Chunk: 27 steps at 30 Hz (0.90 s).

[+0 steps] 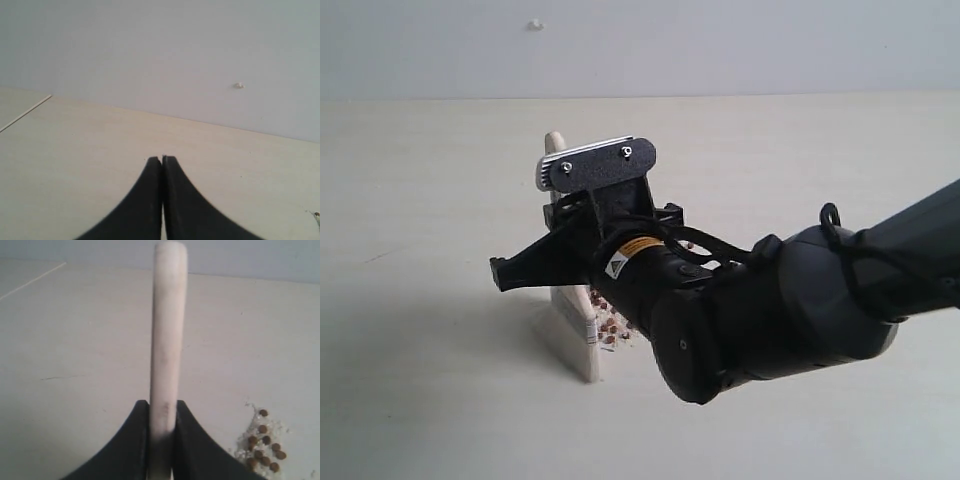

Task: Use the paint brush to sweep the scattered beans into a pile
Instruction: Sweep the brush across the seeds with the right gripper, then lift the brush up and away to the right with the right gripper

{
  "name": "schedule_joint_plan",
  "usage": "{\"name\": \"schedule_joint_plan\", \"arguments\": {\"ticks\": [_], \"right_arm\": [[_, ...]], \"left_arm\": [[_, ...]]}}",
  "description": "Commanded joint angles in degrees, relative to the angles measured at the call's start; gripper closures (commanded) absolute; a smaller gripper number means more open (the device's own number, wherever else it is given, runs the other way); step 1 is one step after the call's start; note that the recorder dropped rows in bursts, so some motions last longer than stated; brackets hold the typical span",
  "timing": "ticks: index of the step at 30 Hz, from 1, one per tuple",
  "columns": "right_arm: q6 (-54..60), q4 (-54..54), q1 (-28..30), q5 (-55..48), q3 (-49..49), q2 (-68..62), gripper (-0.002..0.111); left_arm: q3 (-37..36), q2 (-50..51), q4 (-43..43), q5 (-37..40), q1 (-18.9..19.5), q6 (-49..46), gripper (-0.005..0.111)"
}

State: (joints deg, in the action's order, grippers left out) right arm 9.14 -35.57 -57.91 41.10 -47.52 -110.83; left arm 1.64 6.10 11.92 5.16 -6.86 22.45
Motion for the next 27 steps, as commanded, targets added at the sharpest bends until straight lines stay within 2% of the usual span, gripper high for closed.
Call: {"name": "schedule_joint_plan", "arguments": {"ticks": [1, 2, 6, 12, 14, 21, 27], "right_arm": [[6.8, -1.9, 2.6, -0.6, 0.8, -0.2, 0.108], [6.8, -1.1, 3.9, -0.6, 0.8, -0.2, 0.108], [0.8, 14.8, 9.0, -0.3, 0.6, -0.2, 0.108], [-5.2, 23.9, 9.5, 1.2, 0.6, 0.8, 0.108], [-7.6, 27.2, 9.5, -1.5, 0.6, 4.0, 0.108], [-2.8, 28.6, 9.5, -13.6, 0.6, 16.2, 0.108], [4.8, 25.0, 9.8, -30.0, 0.6, 27.6, 0.108]], "left_arm": [[-0.3, -0.2, -0.3, -0.1, -0.2, 0.2, 0.107], [-0.3, -0.2, -0.3, -0.1, -0.2, 0.2, 0.107], [-0.3, -0.2, -0.3, -0.1, -0.2, 0.2, 0.107], [-0.3, -0.2, -0.3, -0.1, -0.2, 0.2, 0.107], [-0.3, -0.2, -0.3, -0.1, -0.2, 0.2, 0.107], [-0.3, -0.2, -0.3, -0.1, -0.2, 0.2, 0.107], [-0.3, -0.2, -0.3, -0.1, -0.2, 0.2, 0.107]]}}
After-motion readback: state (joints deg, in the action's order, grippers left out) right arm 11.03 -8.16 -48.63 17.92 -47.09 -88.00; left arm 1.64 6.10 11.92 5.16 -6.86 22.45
